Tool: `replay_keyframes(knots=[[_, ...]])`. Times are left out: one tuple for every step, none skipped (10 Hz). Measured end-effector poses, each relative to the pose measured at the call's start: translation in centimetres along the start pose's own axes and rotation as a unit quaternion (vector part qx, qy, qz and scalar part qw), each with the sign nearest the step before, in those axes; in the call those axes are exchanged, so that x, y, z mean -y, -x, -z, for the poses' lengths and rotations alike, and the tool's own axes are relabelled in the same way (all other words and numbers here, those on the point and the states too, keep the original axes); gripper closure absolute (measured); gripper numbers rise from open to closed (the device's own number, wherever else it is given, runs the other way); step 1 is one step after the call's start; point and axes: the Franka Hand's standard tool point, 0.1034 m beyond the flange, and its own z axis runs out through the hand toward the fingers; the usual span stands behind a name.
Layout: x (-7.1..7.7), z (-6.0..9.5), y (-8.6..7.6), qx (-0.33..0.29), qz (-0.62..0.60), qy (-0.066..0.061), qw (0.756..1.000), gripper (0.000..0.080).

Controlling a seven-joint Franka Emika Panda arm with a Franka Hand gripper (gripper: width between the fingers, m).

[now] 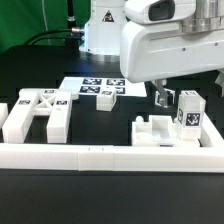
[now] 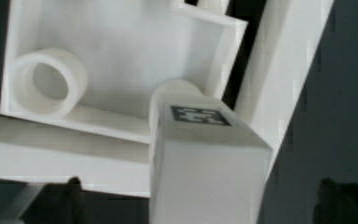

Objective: Assemble chair

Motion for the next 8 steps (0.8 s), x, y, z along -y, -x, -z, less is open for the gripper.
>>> replay_keyframes(knots=[[-0.17, -0.22, -0.14, -0.004, 0.002, 0.001, 1.0, 0.0151], [-0.35, -0.59, -0.02, -0.002, 0.003, 0.001, 1.0, 0.0151], [-0.53, -0.8, 0.05, -0.001, 0.004, 0.001, 1.0, 0.0151], [-0.59, -0.84, 0.07, -0.001, 0.004, 0.001, 1.0, 0.028], [-0.61, -0.84, 0.07, -0.001, 0.007, 0.001, 1.0, 0.0414], [-0.6, -0.85, 0.08, -0.001, 0.007, 0.001, 1.0, 0.0414], [-0.58, -0.85, 0.08, -0.001, 0.002, 0.0, 1.0, 0.0515], [-0.57, -0.85, 0.08, -0.001, -0.008, 0.0, 1.0, 0.0515]])
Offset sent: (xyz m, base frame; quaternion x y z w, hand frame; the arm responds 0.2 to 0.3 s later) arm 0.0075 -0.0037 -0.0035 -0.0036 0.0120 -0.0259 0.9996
